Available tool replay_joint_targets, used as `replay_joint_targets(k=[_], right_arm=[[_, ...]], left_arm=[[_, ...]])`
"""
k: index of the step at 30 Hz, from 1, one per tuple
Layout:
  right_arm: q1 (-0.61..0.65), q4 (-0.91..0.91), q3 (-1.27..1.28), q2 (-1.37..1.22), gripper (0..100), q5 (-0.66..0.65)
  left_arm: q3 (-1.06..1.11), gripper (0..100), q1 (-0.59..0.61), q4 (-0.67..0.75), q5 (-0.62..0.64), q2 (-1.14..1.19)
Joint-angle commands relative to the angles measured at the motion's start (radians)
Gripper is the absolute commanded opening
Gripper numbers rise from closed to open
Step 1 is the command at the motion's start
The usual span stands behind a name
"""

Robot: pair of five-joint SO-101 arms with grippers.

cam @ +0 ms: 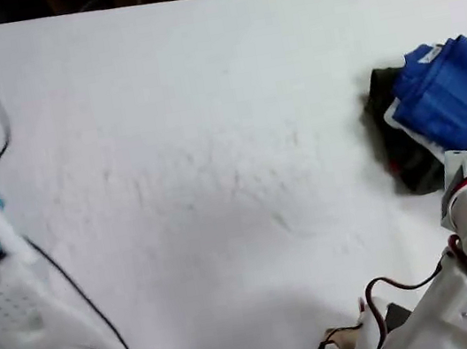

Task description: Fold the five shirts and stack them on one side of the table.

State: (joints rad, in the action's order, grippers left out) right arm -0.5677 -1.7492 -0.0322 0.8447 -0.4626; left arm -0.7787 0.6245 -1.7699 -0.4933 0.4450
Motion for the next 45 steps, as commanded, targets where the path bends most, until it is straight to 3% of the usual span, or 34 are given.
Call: replay_joint_targets(k=[1,9,12,15,19,23,28,34,40,45], right_arm=[[-0.007,-0.012,-0.005,0.007,32.6,0.002],[-0.008,-0.018,-0.003,0.007,32.6,0.002],[-0.008,-0.018,-0.003,0.007,32.6,0.002],[-0.008,-0.018,-0.003,0.007,32.6,0.002],[-0.008,-0.018,-0.003,0.007,32.6,0.002],[-0.008,-0.018,-0.003,0.008,32.6,0.002],[-0.008,-0.019,-0.003,0.008,32.6,0.002],[-0.004,-0.019,-0.003,0.008,32.6,0.002],[0.021,-0.012,0.025,-0.001,32.6,0.002],[0.182,0.091,0.212,0.005,32.6,0.002]], left_arm=[[0.090,2,-0.216,-0.017,0.003,-0.374],[0.217,2,-0.809,0.018,0.000,-0.980],[0.228,2,-0.907,0.155,-0.020,-1.114],[0.228,2,-0.858,0.222,-0.026,-1.146],[0.297,2,-0.703,0.272,-0.021,-1.102],[0.476,3,-0.546,0.377,-0.018,-0.984],[0.739,7,-0.454,0.460,-0.025,-0.724],[0.694,30,-0.351,0.400,-0.015,-0.539],[0.499,30,-0.221,0.233,-0.025,-0.531],[0.452,30,-0.057,0.101,-0.106,-0.529]])
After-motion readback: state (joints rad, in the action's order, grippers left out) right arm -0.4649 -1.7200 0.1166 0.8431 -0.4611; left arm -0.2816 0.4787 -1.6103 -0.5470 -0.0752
